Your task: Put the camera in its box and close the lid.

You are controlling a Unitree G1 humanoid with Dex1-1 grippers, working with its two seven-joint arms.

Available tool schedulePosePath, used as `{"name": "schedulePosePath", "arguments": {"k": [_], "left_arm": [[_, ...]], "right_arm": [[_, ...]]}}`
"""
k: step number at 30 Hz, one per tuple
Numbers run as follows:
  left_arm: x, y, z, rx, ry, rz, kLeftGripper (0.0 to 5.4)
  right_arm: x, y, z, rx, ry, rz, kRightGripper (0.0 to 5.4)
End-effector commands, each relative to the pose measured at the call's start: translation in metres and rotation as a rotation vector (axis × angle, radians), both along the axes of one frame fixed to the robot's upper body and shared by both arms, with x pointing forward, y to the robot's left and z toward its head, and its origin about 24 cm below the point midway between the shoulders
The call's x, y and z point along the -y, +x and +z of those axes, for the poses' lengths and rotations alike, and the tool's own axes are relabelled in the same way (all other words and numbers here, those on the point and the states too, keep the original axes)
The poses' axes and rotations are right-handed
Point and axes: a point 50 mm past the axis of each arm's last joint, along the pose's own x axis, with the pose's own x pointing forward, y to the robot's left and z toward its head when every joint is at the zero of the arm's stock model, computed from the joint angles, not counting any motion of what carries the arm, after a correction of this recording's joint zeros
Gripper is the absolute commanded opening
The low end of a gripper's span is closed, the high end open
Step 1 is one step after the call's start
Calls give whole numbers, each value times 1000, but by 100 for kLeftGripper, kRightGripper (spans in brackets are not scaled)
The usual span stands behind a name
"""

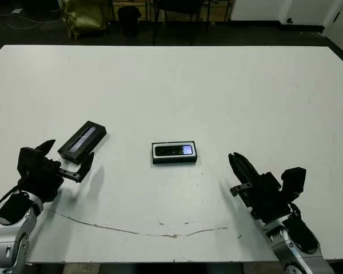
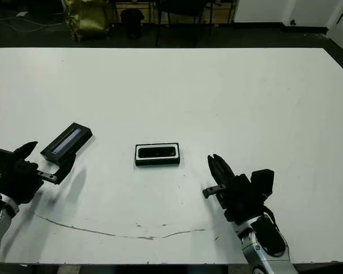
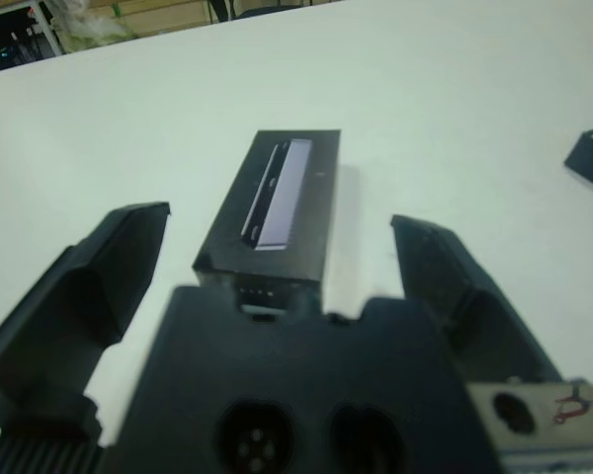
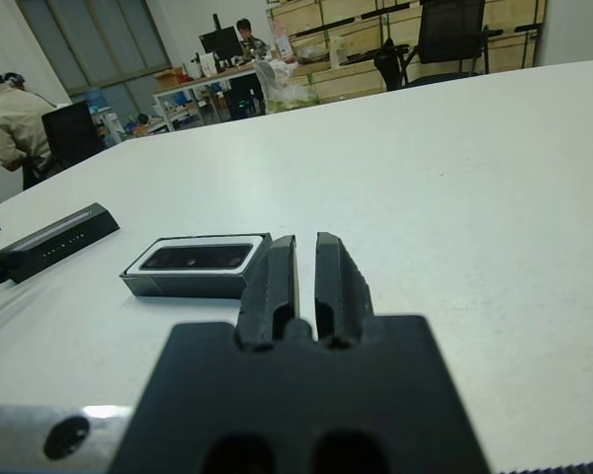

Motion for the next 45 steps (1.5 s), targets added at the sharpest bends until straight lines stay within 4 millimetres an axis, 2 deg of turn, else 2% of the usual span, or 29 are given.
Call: {"name": "schedulePosePath", "arguments": {"k": [1, 11, 21, 31, 45], "left_arm": [[-5, 2, -4, -23, 34, 0, 538], [-9, 5, -12, -50, 90, 30, 538], [-13, 7, -19, -72, 68, 45, 538], [-20, 13, -28, -58, 27, -20, 538], [-30, 20, -40, -112, 4, -80, 538]], "right_arm": [[0, -4, -6, -40, -4, -9, 0], [0, -4, -8, -33, -5, -5, 0], [-1, -6, -6, -17, -39, -8, 0], [-1, -6, -8, -25, -5, -8, 0], [-1, -7, -6, -21, -47, -26, 0]]}}
